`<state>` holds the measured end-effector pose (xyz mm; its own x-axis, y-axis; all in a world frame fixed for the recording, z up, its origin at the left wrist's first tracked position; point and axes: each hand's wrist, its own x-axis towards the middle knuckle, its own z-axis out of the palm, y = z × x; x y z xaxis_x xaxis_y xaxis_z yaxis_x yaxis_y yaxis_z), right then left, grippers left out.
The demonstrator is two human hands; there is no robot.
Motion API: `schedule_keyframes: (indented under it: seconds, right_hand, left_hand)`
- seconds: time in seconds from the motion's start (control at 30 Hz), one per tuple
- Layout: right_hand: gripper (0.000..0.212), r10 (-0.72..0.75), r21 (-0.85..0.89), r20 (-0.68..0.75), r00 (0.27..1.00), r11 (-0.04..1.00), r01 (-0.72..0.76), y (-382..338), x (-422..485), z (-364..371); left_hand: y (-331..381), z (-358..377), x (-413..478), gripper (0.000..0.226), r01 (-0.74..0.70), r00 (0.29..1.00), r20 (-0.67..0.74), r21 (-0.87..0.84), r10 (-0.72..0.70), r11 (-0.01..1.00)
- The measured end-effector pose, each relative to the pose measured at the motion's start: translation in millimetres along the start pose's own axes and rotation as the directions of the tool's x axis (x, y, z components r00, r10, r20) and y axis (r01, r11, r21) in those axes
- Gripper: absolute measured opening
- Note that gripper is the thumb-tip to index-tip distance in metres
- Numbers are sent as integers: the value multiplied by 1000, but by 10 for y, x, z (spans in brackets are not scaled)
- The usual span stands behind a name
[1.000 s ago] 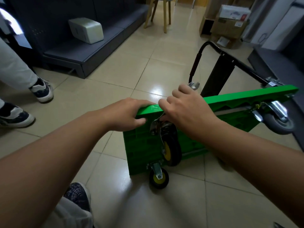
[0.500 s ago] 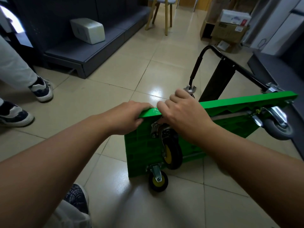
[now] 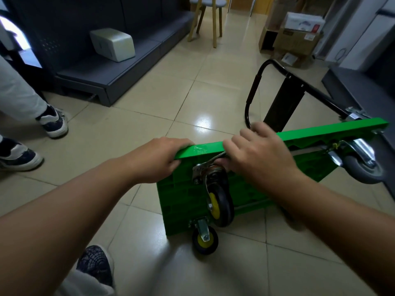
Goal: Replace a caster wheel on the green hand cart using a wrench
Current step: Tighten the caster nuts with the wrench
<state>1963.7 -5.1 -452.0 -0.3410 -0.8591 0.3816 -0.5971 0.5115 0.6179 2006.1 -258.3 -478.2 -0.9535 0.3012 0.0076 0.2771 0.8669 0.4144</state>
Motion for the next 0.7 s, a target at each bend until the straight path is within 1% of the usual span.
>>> schedule_keyframes:
  seconds: [0.03,0.1,0.17,0.2,0.27,0.33,0.4,0.47,0.53,0.57,0.67,0.7]
  right_hand:
    - [45,-19,-49,46,999,999,21,90,-7,-36]
    - [54,-50,-85,98,994,995,58,183,-10,-50]
    - [54,-51,-97,62,997,994,57,166,-26,-9]
    - [53,-35,-89,23,999,995,37,135,-55,36]
    - [53,50,-20,-56,997,998,-51,71,-140,150]
    - [55,166,60,-91,982,985,-161,8,-262,224]
    - [57,213,89,-101,972,975,-205,-21,-286,261]
    - [57,183,103,-35,982,979,-179,17,-251,247]
    - [57,116,95,35,993,988,-119,90,-212,184]
    - [56,81,87,38,996,993,-84,134,-196,129]
    - [54,-27,31,-25,999,999,28,219,-138,-20]
    - [54,-65,10,-5,998,998,65,235,-96,-65]
  left_hand:
    - [-3,2,7,42,0,1000,-1,0,0,1000]
    - [-3,8,21,43,0,1000,1,-1,0,1000]
    - [-1,0,24,43,5,1000,6,-6,-5,1000]
    - [-3,-1,16,43,5,1000,2,-6,-5,1000]
    - [-15,-9,1,42,7,1000,-17,-7,-7,1000]
    - [-4,-2,0,43,1,1000,-22,-3,-1,1000]
    - [-8,-3,-9,43,6,999,-32,6,-6,1000]
    - [0,-4,6,43,0,1000,-23,1,0,1000]
    - [15,-3,11,42,1,1000,-10,-3,-1,1000]
    - [13,-3,11,41,1,1000,-5,-4,-1,1000]
    - [-11,2,4,41,-8,1000,-14,-4,8,1000]
    - [-9,8,9,41,-12,1000,-12,2,12,1000]
